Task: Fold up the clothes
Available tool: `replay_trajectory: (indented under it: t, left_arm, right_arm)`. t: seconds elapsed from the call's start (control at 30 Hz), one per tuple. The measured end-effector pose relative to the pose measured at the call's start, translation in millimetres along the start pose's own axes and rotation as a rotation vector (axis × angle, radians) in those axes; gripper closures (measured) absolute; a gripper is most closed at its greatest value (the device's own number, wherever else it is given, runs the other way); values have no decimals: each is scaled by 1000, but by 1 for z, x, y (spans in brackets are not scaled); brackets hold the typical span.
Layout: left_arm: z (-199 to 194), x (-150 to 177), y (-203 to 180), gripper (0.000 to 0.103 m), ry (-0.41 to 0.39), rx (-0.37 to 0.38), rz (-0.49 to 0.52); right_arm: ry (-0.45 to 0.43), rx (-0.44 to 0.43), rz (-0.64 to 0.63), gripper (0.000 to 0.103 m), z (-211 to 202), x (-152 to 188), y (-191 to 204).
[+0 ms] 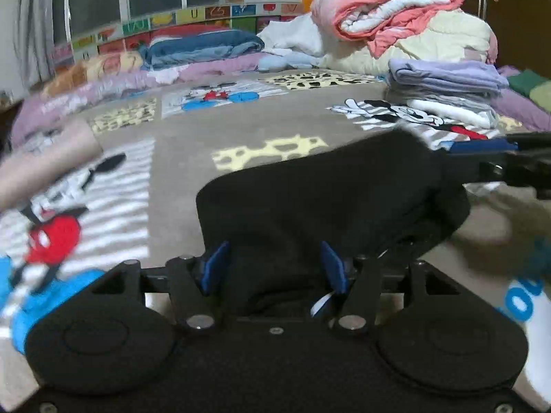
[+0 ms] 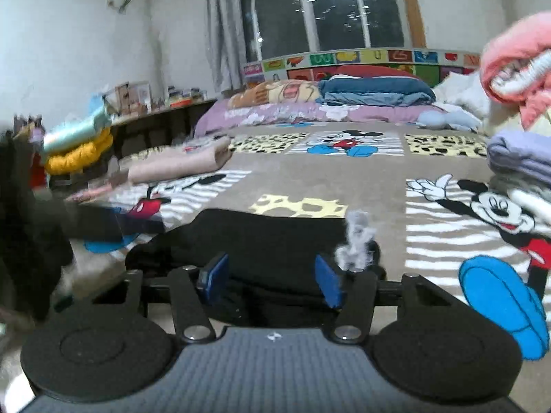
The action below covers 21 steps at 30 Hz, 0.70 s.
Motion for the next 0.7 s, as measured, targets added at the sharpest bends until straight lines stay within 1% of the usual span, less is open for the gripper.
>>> replay_trajectory:
  t: [0.03, 0.1, 0.13, 0.17, 0.27, 0.33, 0.37, 0.4, 0.47, 0.5, 0.57, 0.6, 0.7]
  left_arm:
    - [-5, -7, 0, 47, -12, 4, 6]
    - [-14, -21, 1, 47, -91, 27, 8]
    - [-13, -28, 1, 47, -107, 24, -2]
    - [-9, -32, 1, 47, -106, 25, -19]
    - [14, -41, -7, 47, -108, 65, -95]
    - [35, -40, -21, 47, -76, 85, -159]
    - [46, -37, -30, 47, -56, 90, -163]
    - [57, -33, -39, 47, -34, 95, -159]
    - [69, -23, -65, 47, 31, 93, -48]
    - [68, -23, -72, 47, 16, 77, 16]
    - [63, -29, -71, 47, 34, 68, 16]
    - [56, -32, -67, 46, 30, 65, 9]
    - [28, -33, -51, 45, -16, 37, -5]
  right_arm:
    - [-7, 8, 10, 46, -1, 0, -4]
    - [-18, 25, 32, 46, -2, 0, -13]
    - [-20, 31, 51, 46, -2, 0, -19]
    - [-22, 35, 73, 46, -2, 0, -25]
    - [24, 44, 156, 45, 1, 8, -41]
    - [58, 49, 212, 43, 3, 14, -51]
    - [75, 52, 240, 41, 5, 16, -56]
    - [92, 55, 268, 39, 6, 19, -62]
    - [118, 32, 321, 39, 3, 24, -69]
    - [120, 22, 359, 40, 0, 26, -74]
    - [118, 11, 421, 43, -3, 28, -82]
    - [113, 11, 441, 43, -4, 28, -85]
    - [96, 13, 501, 40, -5, 29, -94]
Point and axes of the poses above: each gripper's, at about its wrist camera, not at the fingertips, and z roughly the way its jaws point, y to its left, x to its underside, the point moved 2 cm from there along z, roughly the way its jaws point, and after that the axes turned 12 degrees about -y, right-handed, at the moved point
